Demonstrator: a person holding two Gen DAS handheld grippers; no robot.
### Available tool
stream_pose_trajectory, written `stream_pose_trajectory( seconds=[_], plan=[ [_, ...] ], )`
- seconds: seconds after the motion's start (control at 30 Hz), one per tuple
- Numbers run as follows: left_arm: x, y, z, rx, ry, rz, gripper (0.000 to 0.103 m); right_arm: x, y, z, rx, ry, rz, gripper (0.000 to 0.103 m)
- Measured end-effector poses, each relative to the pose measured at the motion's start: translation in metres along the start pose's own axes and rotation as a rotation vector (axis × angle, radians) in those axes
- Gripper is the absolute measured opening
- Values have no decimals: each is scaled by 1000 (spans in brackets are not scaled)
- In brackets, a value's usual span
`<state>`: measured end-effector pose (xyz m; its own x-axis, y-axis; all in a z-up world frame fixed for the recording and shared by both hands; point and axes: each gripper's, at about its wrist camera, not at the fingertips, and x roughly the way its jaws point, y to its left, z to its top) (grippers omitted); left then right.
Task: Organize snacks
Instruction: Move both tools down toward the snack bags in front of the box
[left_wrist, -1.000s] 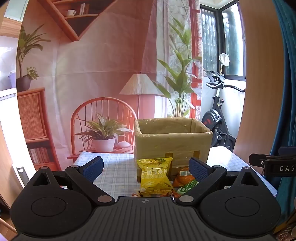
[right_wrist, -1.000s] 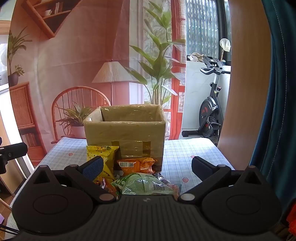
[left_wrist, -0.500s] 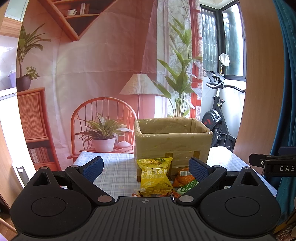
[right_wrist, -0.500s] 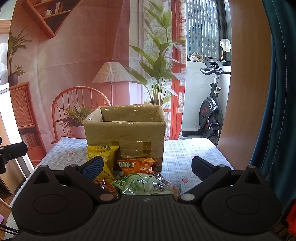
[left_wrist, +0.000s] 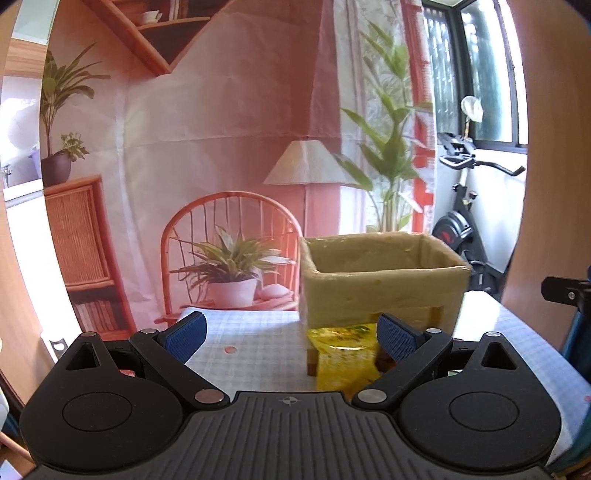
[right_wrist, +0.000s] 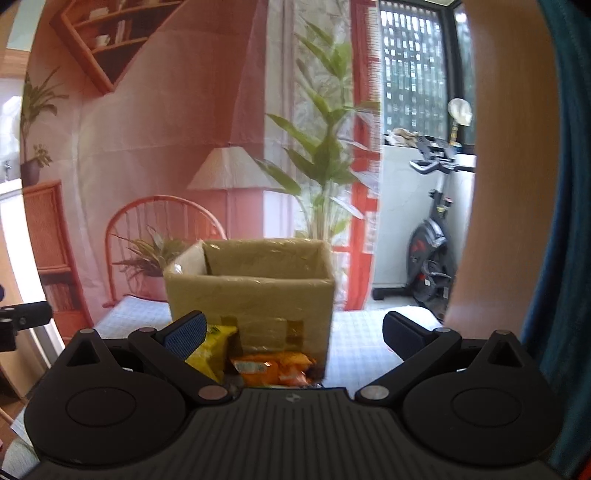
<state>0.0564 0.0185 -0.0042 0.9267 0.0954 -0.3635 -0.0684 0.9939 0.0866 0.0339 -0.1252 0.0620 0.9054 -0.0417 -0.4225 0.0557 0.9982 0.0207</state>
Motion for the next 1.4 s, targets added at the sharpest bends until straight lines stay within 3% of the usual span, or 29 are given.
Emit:
stream_pose_trajectory(
  seconds=[0.33, 0.5, 0.77, 1.17, 1.4],
  plan=[
    [61, 22, -8, -20, 48, -20, 99, 65, -3, -20, 9, 40, 62, 103],
    [80, 28, -27, -34, 75, -87, 99, 85, -2, -48, 32, 85, 79, 103],
    [95, 25, -62, -58, 127, -162, 99, 96, -1, -94, 41, 170, 85, 102],
    [99, 37, -98, -146, 207, -153, 99, 85, 26, -126, -39, 181, 151, 101],
    [96, 27, -111, -143, 223, -154, 98, 88, 34, -141, -70, 243, 179, 101]
  ],
)
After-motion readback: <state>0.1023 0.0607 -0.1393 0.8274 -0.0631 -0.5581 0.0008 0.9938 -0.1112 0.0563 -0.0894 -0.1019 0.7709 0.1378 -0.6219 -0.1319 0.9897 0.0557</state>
